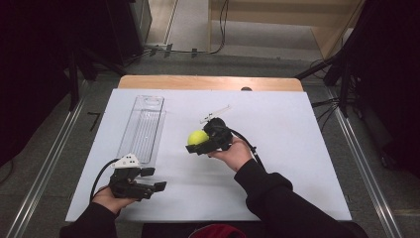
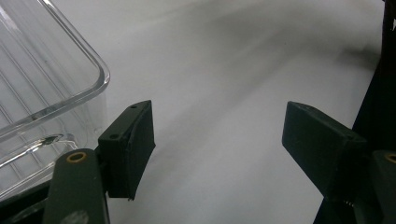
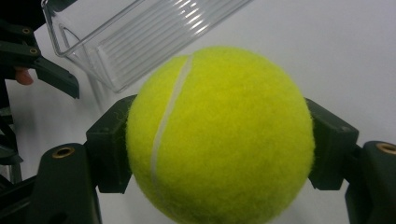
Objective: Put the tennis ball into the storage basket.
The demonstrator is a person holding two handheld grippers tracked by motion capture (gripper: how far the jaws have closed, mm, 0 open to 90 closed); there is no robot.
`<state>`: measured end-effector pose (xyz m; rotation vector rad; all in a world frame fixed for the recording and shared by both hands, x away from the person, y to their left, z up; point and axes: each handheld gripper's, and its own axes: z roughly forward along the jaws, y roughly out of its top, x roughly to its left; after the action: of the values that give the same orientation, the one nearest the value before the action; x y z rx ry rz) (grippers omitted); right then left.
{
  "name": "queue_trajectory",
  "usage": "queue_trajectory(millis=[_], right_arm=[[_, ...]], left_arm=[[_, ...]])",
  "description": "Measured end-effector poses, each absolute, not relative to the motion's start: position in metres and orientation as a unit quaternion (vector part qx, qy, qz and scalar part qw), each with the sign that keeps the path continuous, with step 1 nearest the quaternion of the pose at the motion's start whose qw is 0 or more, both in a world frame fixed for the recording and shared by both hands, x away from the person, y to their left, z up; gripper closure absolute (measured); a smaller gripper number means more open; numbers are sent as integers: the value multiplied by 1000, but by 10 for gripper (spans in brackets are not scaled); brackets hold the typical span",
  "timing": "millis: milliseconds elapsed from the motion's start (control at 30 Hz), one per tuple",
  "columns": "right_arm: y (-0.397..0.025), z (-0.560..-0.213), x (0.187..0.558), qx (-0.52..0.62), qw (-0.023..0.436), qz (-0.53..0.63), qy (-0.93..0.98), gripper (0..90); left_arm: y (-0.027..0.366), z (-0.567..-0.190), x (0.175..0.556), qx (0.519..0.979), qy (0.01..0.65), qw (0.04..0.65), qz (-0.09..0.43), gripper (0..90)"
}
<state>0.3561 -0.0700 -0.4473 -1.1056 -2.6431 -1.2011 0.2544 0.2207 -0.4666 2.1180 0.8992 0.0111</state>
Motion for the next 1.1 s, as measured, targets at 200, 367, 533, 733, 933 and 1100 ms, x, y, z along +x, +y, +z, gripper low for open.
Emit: queue_trajectory(millis=[200, 367, 533, 733, 933, 1100], right_arm=[[-65, -445, 358, -355, 18, -388, -850, 228], [-61, -442, 360, -352, 17, -394, -849, 228], [-56, -440, 362, -350, 17, -396, -849, 228], [-50, -437, 364, -349, 20, -397, -849, 228], [-44, -435, 367, -345, 21, -396, -851, 228], [-41, -434, 369, -347, 25, -397, -849, 228]], left_arm=[[221, -467, 255, 842, 354, 408, 4, 264], [220, -467, 255, 842, 353, 407, 2, 264], [220, -467, 255, 843, 354, 405, 3, 264], [220, -467, 255, 843, 353, 407, 3, 264], [220, -467, 256, 843, 353, 405, 3, 264], [220, -466, 256, 842, 353, 407, 2, 264]])
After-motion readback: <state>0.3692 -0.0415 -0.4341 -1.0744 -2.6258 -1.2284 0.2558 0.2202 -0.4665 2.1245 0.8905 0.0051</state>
